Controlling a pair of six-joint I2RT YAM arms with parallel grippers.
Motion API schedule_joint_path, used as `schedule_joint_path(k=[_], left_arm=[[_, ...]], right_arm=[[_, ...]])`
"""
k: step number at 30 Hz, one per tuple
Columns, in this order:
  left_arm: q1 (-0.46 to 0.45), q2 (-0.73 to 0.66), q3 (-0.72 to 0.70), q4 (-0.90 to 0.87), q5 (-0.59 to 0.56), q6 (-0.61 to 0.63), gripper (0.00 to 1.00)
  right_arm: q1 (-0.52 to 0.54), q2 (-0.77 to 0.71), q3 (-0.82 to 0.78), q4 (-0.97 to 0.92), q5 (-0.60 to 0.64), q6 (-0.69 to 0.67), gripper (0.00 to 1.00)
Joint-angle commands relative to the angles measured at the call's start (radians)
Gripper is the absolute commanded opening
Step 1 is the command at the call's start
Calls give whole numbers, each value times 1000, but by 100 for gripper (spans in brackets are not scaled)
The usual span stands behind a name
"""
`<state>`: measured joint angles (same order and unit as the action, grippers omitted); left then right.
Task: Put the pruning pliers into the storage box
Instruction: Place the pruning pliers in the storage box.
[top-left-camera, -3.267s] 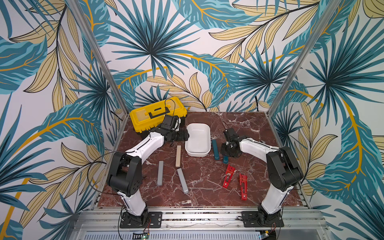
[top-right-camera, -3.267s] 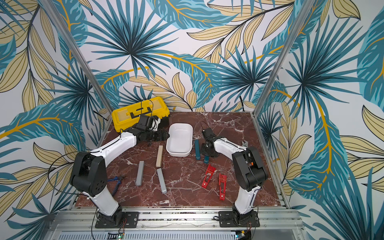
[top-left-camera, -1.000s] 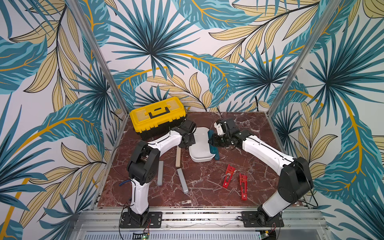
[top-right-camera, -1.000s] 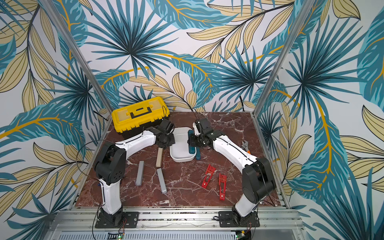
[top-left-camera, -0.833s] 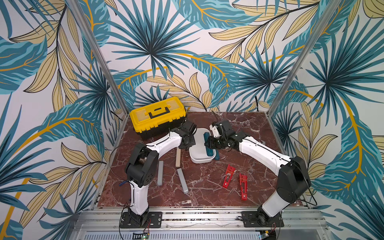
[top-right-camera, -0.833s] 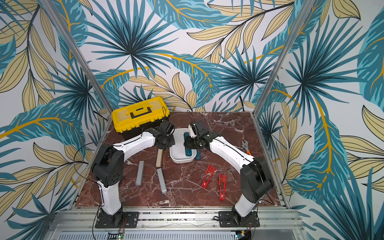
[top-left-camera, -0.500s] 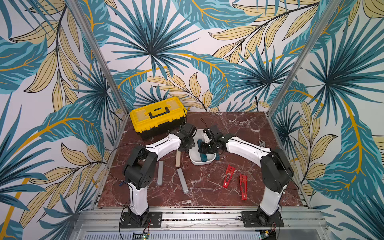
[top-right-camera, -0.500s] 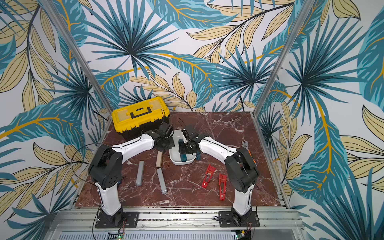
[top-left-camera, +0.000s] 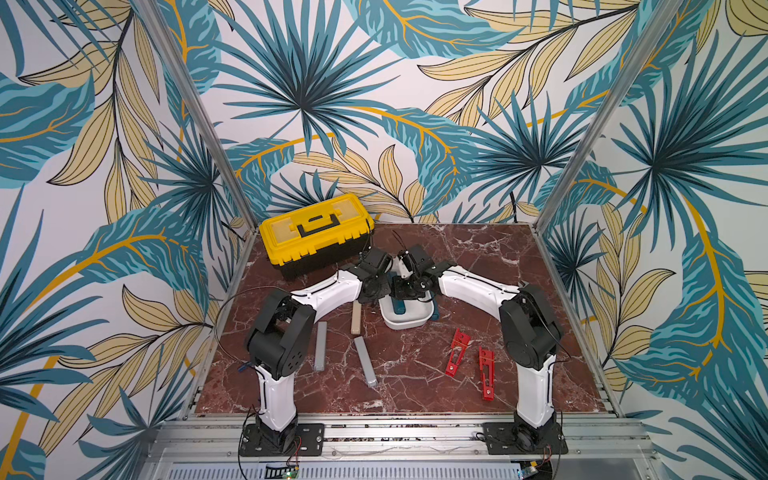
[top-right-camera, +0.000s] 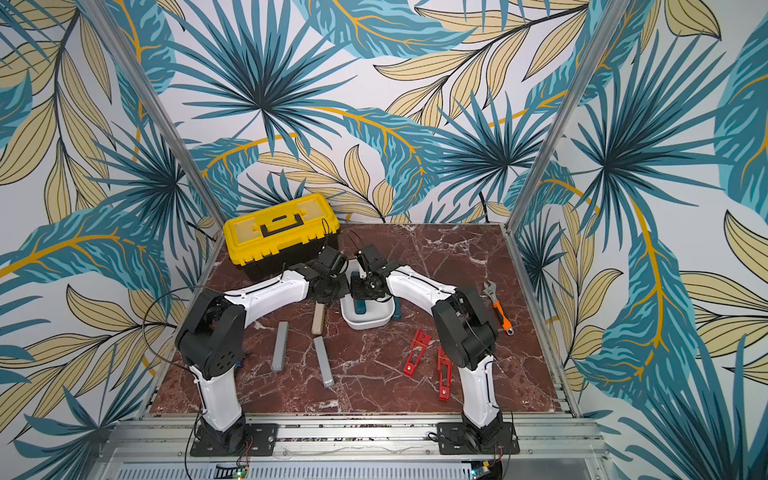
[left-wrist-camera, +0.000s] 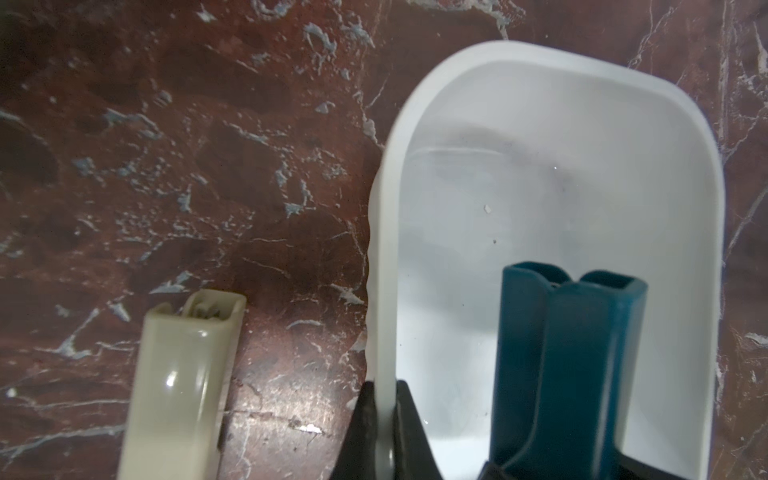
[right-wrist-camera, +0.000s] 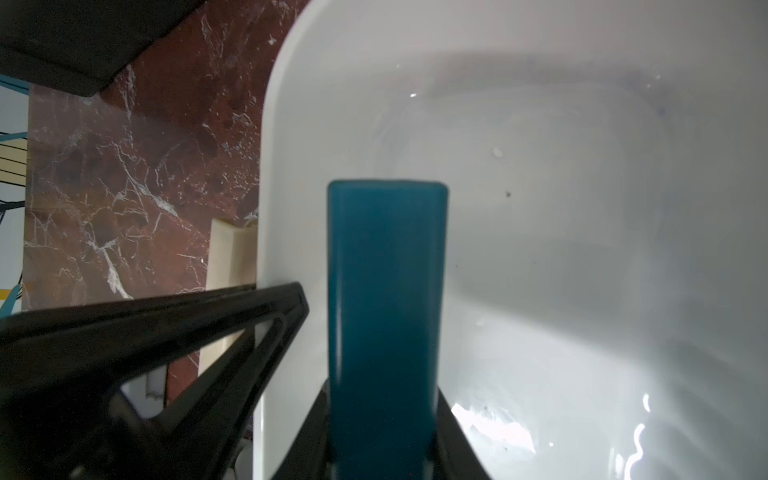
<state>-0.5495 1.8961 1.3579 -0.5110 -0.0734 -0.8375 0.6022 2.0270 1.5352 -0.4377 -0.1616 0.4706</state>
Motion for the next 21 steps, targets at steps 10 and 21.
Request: schedule_joint_path(k=[10,21], left_arm=[[-4,-34,-11,38,7,-3,0],[-4,-38,-27,83,58,0,0]], right_arm=[[5,77,29,15,-9,17,5],[6,82,-21,120,-70,39,5]])
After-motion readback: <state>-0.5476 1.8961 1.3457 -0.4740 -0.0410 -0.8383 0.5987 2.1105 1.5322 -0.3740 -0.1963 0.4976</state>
